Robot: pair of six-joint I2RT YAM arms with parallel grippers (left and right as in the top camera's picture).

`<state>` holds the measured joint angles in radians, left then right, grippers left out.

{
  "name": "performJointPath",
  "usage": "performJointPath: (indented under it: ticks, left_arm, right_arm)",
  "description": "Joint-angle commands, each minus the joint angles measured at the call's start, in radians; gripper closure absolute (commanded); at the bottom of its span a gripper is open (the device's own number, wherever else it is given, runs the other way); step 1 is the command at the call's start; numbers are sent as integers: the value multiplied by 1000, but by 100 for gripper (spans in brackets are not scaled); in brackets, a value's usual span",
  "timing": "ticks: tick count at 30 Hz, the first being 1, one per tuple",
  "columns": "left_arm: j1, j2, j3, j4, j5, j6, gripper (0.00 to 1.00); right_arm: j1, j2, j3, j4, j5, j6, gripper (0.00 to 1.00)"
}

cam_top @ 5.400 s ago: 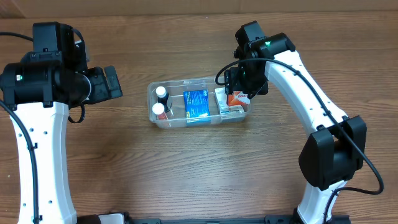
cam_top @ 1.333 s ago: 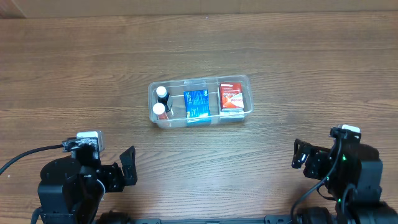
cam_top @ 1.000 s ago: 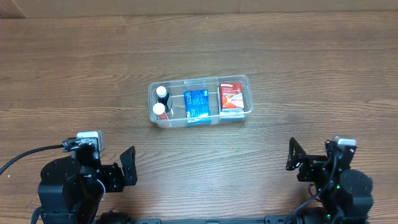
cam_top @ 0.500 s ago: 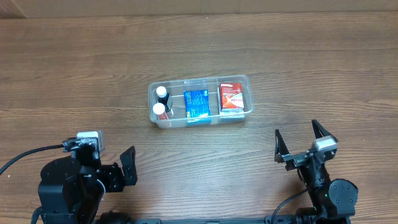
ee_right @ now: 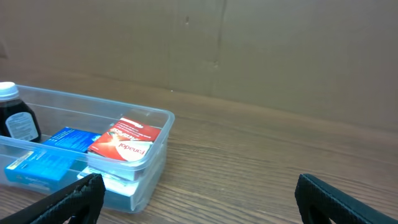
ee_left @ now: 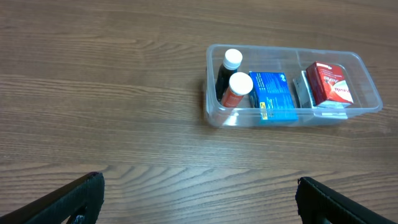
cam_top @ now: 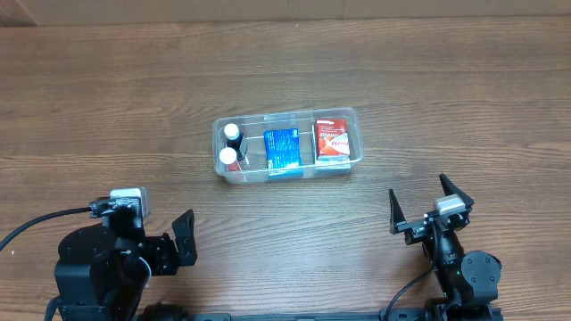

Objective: Pack container

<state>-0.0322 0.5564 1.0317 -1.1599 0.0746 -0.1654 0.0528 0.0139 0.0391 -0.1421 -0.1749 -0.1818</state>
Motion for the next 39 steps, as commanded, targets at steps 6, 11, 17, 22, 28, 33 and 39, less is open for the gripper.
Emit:
performJointPath:
  ticks: [6, 11, 17, 22, 28, 33, 39]
  left_arm:
    - [-3, -6, -4, 0, -7, -18, 0]
    - [-3, -6, -4, 0, -7, -18, 0]
    - [-3, -6, -4, 0, -7, -17, 0]
    - [-3, -6, -4, 0, -7, -18, 0]
    - [-3, -6, -4, 0, -7, -18, 0]
    - [-3, -6, -4, 0, -7, -18, 0]
    - [-3, -6, -4, 0, -7, -18, 0]
  right_arm:
    - [-1, -11, -1, -5, 138, 115, 0]
    - [-1, -11, -1, -2, 137, 115, 0]
    - [-1, -11, -1, -2, 137, 115, 0]
    - [-1, -11, -1, -2, 137, 115, 0]
    - [-1, -11, -1, -2, 137, 115, 0]
    - [-1, -11, -1, -2, 137, 115, 0]
    - [-1, -11, -1, -2, 137, 115, 0]
